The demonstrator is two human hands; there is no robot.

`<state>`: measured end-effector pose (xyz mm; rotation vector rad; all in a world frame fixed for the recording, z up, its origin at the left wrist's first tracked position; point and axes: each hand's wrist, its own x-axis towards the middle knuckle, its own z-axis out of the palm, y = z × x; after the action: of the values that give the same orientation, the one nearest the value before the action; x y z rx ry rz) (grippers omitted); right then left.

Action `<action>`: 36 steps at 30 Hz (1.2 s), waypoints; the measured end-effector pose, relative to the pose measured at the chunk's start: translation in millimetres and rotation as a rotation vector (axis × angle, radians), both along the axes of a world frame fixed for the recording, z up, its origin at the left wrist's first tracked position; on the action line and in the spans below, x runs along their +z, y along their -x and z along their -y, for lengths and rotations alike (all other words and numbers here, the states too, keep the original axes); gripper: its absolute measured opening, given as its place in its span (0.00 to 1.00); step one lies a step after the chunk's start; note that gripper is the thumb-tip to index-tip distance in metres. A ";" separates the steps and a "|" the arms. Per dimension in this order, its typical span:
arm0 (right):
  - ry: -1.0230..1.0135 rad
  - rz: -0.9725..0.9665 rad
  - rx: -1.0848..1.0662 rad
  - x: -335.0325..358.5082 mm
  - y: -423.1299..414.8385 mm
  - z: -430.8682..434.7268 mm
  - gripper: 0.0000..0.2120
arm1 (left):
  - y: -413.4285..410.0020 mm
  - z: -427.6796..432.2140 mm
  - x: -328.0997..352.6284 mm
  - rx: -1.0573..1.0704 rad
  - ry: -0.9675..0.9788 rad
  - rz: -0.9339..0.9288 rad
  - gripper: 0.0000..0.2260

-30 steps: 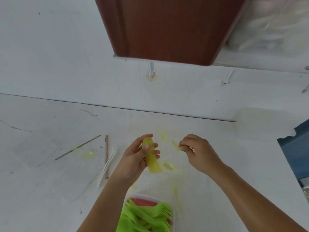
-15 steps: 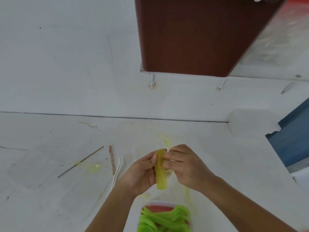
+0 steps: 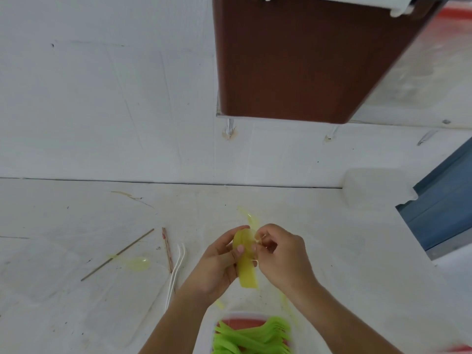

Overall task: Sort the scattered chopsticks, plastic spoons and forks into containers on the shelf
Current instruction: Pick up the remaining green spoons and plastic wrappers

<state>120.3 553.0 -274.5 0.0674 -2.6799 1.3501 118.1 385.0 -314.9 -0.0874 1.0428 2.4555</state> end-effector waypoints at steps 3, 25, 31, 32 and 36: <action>-0.004 0.067 -0.183 -9.0 -5.4 11.6 0.10 | -2.1 -2.8 -1.9 0.022 0.034 -0.011 0.22; -0.059 -0.079 -0.095 -36.6 9.7 24.5 0.16 | 3.6 5.9 -14.2 0.025 0.141 -0.022 0.21; 0.162 0.535 -0.067 -27.3 30.0 23.6 0.29 | 11.0 13.7 -24.9 0.066 0.048 0.063 0.22; 0.310 0.653 0.015 -29.0 38.7 20.1 0.30 | 12.9 16.3 -25.5 0.073 0.024 0.076 0.25; 0.582 0.559 -0.111 -56.4 88.5 -1.1 0.15 | 21.4 29.6 -21.9 0.121 0.042 0.080 0.35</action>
<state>31.8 554.1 -330.9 -0.5876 -2.4713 2.3158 96.8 355.4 -336.7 -0.2673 1.0839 2.5155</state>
